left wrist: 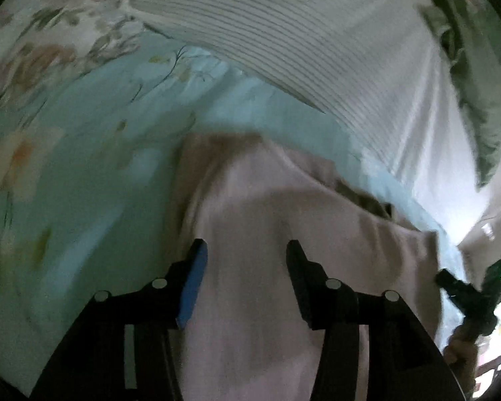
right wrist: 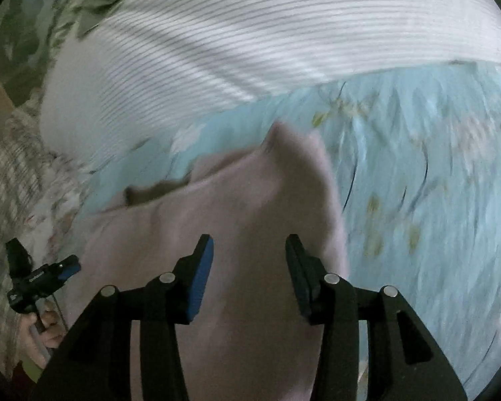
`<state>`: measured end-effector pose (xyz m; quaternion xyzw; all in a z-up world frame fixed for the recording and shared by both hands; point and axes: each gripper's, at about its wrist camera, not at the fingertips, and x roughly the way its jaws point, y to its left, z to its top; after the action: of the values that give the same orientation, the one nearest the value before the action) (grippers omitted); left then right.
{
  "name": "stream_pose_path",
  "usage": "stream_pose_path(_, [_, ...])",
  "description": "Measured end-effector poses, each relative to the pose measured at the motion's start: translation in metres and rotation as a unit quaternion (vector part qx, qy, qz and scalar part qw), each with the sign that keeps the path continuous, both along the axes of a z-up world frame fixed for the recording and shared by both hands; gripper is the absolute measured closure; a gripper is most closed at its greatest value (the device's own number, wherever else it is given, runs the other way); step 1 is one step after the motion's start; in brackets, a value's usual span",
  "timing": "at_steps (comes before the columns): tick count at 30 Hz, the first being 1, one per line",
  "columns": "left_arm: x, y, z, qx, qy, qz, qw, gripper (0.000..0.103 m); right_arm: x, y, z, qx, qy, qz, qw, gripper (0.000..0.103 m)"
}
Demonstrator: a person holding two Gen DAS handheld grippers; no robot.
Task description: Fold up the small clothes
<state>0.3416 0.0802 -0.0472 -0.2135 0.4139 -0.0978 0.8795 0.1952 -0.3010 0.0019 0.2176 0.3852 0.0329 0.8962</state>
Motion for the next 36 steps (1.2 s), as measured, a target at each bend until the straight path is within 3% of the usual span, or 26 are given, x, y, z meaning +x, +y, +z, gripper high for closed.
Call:
stream_pose_path(9, [-0.130, -0.006, -0.004, -0.060, 0.003, -0.016, 0.9980, 0.045, -0.085, 0.037, -0.012, 0.043, -0.003, 0.012, 0.999, 0.048])
stream_pose_path(18, [-0.190, -0.009, -0.037, -0.086, 0.052, -0.019, 0.9948, 0.043, -0.131, 0.049, -0.014, 0.058, 0.003, 0.012, 0.998, 0.046])
stream_pose_path(26, [-0.180, -0.009, -0.045, -0.113, 0.043, 0.002, 0.9927, 0.036, -0.148, 0.060, -0.016, 0.061, 0.008, 0.020, 0.998, 0.044])
stream_pose_path(36, [-0.141, 0.005, -0.052, -0.155, 0.030, 0.079, 0.9843, 0.036, -0.144, 0.068, -0.016, 0.069, 0.007, 0.028, 0.997, 0.043])
